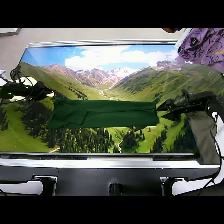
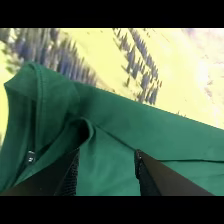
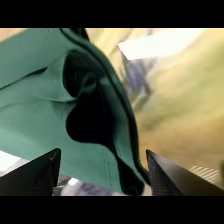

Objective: Fold the clothes and pants, and hang the long-sleeved shirts on hangers.

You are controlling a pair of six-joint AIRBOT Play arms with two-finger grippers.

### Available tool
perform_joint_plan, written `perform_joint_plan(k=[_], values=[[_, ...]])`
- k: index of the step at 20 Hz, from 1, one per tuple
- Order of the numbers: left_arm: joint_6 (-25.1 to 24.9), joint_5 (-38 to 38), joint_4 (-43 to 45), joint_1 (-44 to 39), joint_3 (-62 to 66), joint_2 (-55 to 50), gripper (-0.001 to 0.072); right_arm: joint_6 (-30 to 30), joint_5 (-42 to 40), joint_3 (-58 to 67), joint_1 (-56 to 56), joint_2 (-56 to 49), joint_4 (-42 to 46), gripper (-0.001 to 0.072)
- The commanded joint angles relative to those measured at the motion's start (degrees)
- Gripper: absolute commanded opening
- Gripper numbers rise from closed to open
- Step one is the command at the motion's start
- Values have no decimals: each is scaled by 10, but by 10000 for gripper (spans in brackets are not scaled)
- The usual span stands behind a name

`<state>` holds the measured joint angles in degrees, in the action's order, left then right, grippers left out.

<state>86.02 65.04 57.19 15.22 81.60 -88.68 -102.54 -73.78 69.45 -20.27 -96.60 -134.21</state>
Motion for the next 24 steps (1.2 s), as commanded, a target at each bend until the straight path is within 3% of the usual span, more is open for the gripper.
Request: perform_joint_plan(k=[1,8,10,11,12,13,14,15,17,20,24], values=[[5,1,16,0,2,13,407,-42,40,-40,-5,-10,-58,613],[5,1,16,0,2,13,406,-57,81,-48,54,-18,-60,605],[5,1,15,0,2,13,406,-57,97,-48,83,-18,-57,437],[5,1,14,-2,2,13,404,-57,111,-48,91,-18,-57,280],[6,1,12,-4,2,13,385,-55,121,-48,92,-15,-59,60],[6,1,9,-10,2,13,383,-38,129,-48,90,-6,-57,25],[12,-1,3,-19,1,12,267,-21,132,-45,87,8,-45,25],[14,-2,-6,-30,1,10,35,3,127,-39,85,24,-26,24],[16,-9,-14,-70,1,0,17,58,101,-14,85,61,42,24],[76,-38,-17,-153,1,-31,17,127,46,43,85,105,131,24],[118,-143,-66,-295,1,-80,17,188,-26,139,85,143,220,24]])
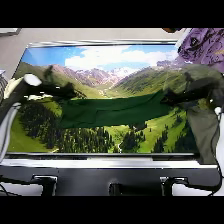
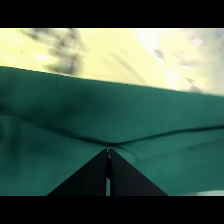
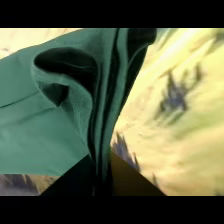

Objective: Fold the clothes and pants, and hang the long-sleeved shirts on hangers.

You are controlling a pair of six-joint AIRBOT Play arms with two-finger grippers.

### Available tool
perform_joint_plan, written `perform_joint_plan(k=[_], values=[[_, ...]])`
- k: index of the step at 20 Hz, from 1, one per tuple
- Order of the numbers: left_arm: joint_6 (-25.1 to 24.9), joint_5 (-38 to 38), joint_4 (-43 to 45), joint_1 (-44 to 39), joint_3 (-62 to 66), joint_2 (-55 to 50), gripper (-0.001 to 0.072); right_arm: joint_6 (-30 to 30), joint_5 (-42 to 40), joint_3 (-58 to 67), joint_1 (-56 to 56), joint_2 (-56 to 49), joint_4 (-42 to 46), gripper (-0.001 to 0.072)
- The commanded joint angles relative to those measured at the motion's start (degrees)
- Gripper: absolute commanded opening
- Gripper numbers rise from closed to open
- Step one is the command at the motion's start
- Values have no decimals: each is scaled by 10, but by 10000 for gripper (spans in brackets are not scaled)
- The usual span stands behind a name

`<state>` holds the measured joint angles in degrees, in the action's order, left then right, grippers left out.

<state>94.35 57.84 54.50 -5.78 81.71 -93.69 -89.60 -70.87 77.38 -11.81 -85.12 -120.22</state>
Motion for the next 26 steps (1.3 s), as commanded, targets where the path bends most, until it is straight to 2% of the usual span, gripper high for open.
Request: perform_joint_plan(k=[1,4,6,11,15,19,22,26], values=[[35,-99,-72,-116,0,-43,17,68,-72,84,1,35,98,24],[34,-176,-177,-204,3,-89,17,78,-115,140,1,53,129,24],[35,-207,-216,-253,17,-118,17,80,-134,164,1,63,139,24],[35,-226,-284,-337,119,-211,17,92,-152,196,1,87,164,24],[63,-230,-324,-376,238,-298,17,103,-169,197,1,107,164,24],[104,-230,-325,-408,347,-373,17,111,-186,197,1,118,163,25],[153,-232,-325,-418,357,-394,17,113,-186,197,1,120,163,25],[109,-211,-322,-388,357,-375,15,113,-182,197,1,120,164,25]])
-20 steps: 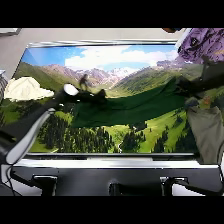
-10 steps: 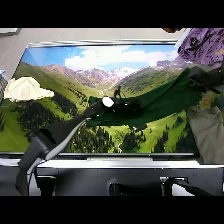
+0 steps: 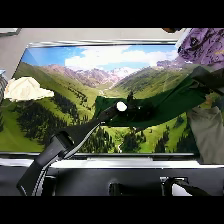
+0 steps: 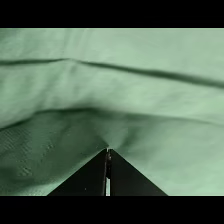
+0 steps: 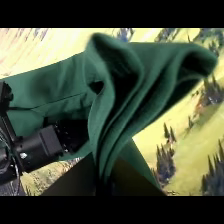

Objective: Fold the clothes and pants, and hang the long-sleeved shirts on hangers.

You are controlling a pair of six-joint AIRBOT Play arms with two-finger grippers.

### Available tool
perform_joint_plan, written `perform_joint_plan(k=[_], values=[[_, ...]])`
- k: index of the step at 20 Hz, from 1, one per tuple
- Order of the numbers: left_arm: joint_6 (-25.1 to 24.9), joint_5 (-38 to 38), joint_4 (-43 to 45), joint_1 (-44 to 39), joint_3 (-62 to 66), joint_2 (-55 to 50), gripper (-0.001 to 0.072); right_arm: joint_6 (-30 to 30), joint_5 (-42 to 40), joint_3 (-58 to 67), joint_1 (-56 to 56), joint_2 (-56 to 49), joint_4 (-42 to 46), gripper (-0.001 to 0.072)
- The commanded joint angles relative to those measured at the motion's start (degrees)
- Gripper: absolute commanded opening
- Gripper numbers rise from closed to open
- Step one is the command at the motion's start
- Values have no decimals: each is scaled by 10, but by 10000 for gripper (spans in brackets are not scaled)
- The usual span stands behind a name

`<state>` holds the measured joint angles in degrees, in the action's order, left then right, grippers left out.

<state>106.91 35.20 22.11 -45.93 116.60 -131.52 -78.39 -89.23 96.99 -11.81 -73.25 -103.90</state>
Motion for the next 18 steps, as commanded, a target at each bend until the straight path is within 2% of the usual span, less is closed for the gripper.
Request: perform_joint_plan(k=[1,7,11,14,18], values=[[-26,34,19,28,8,15,15,3,9,1,1,1,1,24],[-20,211,228,160,8,132,15,65,33,0,17,1,-23,24],[-4,335,384,266,8,234,16,143,67,0,103,-4,-16,24],[-4,404,422,345,8,293,17,219,104,0,192,-24,21,24],[-23,450,425,425,8,344,18,300,160,0,308,-82,52,24]])
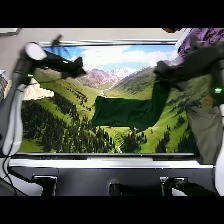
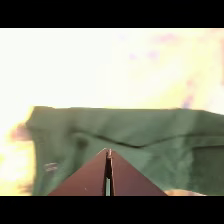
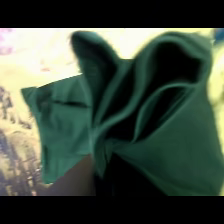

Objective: Fold the clothes and pants, and hang the long-sleeved shirts on hangers.

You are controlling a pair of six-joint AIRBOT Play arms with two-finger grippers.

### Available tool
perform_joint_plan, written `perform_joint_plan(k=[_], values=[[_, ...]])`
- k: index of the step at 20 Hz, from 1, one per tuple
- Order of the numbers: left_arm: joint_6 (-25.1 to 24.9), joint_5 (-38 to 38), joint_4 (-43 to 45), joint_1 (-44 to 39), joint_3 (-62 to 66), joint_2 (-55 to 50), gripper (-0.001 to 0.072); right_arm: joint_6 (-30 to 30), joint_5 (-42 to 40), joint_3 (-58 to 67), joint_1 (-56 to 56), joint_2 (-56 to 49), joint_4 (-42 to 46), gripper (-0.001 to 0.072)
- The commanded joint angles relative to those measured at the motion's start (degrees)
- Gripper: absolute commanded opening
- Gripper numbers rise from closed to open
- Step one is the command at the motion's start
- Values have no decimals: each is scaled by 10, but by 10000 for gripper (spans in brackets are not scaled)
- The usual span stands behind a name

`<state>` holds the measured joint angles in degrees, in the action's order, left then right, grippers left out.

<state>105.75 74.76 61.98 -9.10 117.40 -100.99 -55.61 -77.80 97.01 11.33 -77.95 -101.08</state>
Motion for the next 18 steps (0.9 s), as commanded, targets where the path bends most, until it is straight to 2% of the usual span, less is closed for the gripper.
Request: perform_joint_plan(k=[1,7,15,16,18], values=[[-16,63,26,72,0,48,17,89,59,0,99,-53,24,24],[-19,84,26,121,0,67,18,163,161,0,201,-156,21,24],[-25,83,31,126,0,67,18,172,198,0,241,-236,-6,31],[-25,83,33,126,0,67,18,162,203,0,241,-238,-18,71],[-25,83,43,126,0,67,18,117,223,1,239,-235,-57,319]])
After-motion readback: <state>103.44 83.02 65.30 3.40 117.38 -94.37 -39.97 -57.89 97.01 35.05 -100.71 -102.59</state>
